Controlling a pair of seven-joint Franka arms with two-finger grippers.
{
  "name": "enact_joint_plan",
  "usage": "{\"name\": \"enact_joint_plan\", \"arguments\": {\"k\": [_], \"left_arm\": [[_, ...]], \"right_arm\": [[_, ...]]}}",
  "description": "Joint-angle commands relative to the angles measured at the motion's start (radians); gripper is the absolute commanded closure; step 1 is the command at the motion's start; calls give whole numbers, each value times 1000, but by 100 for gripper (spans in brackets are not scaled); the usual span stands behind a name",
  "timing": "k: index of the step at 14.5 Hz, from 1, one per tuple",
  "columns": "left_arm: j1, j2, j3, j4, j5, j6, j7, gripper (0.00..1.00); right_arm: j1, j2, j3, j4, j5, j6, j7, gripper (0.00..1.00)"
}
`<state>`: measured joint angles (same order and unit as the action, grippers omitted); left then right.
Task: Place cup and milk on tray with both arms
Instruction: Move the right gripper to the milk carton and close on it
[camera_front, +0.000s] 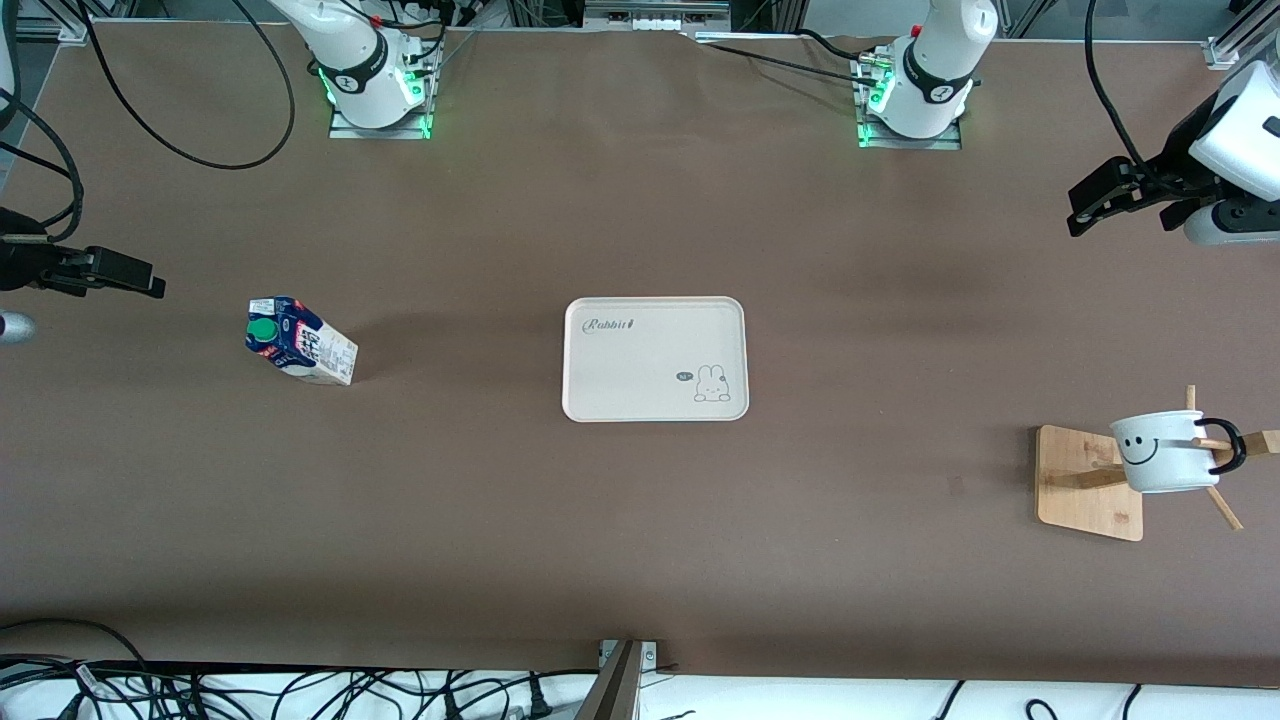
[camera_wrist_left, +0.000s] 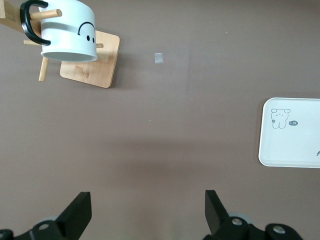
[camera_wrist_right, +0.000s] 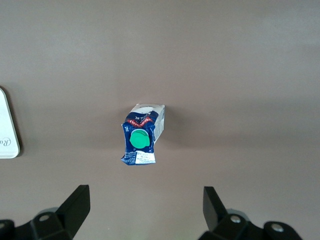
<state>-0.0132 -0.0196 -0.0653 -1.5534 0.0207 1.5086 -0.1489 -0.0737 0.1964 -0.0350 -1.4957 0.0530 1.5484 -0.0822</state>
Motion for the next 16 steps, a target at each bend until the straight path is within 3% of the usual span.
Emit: {"name": "enact_joint_plan", "arguments": {"k": [1,7,16], "left_arm": [[-1,-13,4,-20,4,12,20,0],[2,-16,15,-25,8,16,19,0],[4,-16,15,-28,10,18,19,0]], "right_arm": [[3,29,1,2,18,-25,-45,0],[17,61,1,-44,13,-56,-56,0],[40,64,3,-215,16,166,-39,0]]}}
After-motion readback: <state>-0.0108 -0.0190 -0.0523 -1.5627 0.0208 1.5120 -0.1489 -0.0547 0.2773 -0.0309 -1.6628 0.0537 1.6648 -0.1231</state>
